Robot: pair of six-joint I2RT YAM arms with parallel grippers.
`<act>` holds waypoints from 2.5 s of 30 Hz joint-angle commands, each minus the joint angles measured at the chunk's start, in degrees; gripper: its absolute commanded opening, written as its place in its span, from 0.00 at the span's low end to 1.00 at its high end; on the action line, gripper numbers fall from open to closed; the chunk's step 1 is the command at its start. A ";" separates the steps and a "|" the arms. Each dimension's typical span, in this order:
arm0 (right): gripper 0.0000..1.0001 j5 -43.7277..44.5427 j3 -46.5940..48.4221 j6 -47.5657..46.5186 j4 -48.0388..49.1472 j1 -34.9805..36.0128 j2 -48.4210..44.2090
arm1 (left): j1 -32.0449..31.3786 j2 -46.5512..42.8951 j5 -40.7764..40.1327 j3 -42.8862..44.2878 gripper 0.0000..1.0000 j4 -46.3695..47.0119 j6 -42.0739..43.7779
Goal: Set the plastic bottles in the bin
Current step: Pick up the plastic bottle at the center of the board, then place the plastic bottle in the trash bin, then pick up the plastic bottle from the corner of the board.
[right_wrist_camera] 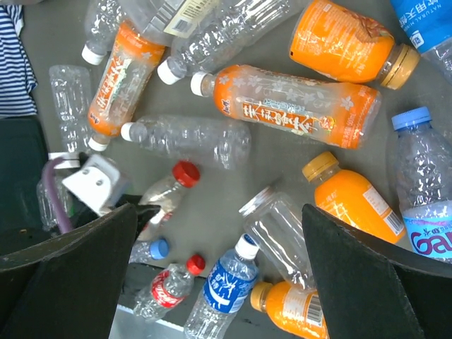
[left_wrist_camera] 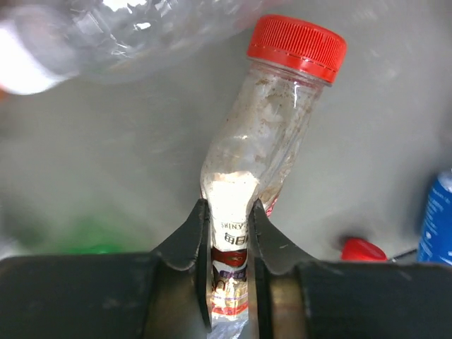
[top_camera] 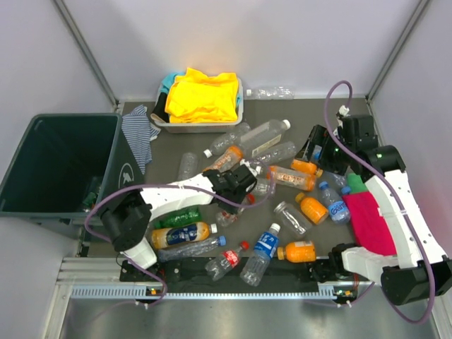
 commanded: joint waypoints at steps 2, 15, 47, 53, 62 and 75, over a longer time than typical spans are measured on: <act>0.99 0.37 1.01 0.37 2.38 -0.50 0.26 | 2.17 -3.35 -9.52 9.60 0.00 -8.22 -1.42; 0.99 -0.59 1.89 0.72 3.26 -0.50 1.05 | 21.24 -7.31 -21.45 40.10 0.00 -19.74 -0.99; 0.99 -2.08 3.12 0.02 2.73 -0.50 1.84 | 54.38 -19.35 -40.11 49.97 0.86 -26.95 7.02; 0.99 -4.90 4.79 0.20 3.43 -0.58 4.65 | 54.38 -21.29 -31.97 48.55 0.99 -25.64 9.73; 0.99 -5.78 4.17 -0.16 3.61 -0.50 6.24 | 44.66 -18.92 -12.84 46.36 0.97 -21.77 12.55; 0.99 -4.46 0.39 -0.07 3.61 -0.50 3.60 | 17.39 -8.81 -13.49 38.21 0.99 -14.23 8.25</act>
